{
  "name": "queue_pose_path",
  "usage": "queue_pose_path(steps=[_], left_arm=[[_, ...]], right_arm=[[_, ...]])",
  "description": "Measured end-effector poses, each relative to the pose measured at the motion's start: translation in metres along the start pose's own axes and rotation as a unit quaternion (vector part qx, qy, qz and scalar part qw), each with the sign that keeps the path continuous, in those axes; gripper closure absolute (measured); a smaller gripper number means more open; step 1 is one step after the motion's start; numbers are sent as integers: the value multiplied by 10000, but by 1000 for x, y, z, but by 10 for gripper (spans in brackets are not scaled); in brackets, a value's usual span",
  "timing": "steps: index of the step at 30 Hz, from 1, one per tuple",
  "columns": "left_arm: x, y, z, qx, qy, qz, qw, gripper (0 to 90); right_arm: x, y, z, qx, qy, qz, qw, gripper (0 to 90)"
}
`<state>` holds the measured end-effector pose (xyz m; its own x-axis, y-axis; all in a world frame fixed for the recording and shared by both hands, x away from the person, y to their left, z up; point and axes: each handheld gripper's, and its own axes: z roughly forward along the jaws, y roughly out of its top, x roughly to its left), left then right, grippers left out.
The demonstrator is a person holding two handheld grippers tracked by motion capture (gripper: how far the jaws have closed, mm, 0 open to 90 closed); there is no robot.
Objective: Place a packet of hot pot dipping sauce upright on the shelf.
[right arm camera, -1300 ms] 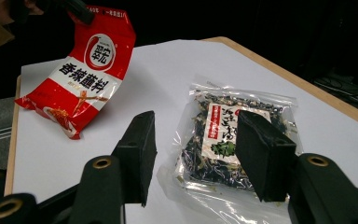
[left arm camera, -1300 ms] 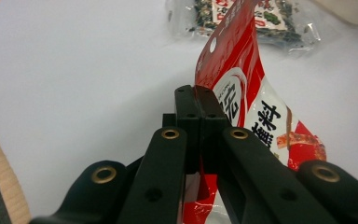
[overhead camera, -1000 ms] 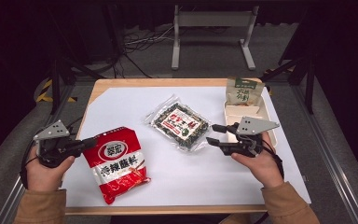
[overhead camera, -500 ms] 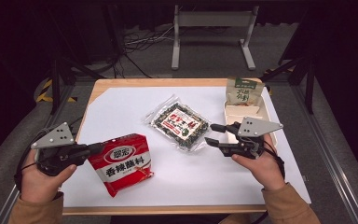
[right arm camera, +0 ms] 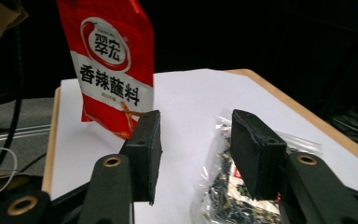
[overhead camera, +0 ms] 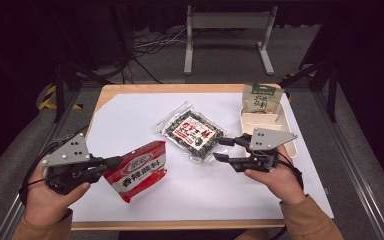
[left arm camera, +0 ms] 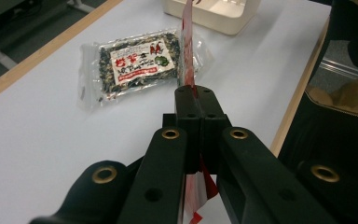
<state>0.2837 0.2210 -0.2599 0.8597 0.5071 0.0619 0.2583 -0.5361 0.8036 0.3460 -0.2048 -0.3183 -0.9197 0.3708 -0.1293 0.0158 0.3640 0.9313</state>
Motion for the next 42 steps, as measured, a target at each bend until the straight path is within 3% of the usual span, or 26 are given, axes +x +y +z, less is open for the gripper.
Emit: queue_pose_path(steps=[5, 10, 22, 33, 39, 42], left_arm=[[-4, 9, 7, -34, -149, 125, 9998, 900], [-11, 20, 20, 23, -333, 280, 9990, 900], [-25, 48, 53, -30, -623, 646, 9960, 900], [-33, 56, 71, -94, -810, 768, 9937, 900], [-34, 55, 76, -102, -863, 830, 9928, 899], [-34, 55, 77, -96, -887, 828, 9926, 899]], right_arm=[[3, 1, 14, 181, 168, 155, 9996, 513], [12, 3, 30, 322, 573, 21, 9978, 485], [14, 0, 37, 360, 597, -17, 9976, 483], [15, -3, 42, 579, 834, -170, 9947, 478], [15, -6, 46, 686, 1091, -124, 9916, 588], [17, -6, 47, 747, 1164, -257, 9901, 692]])
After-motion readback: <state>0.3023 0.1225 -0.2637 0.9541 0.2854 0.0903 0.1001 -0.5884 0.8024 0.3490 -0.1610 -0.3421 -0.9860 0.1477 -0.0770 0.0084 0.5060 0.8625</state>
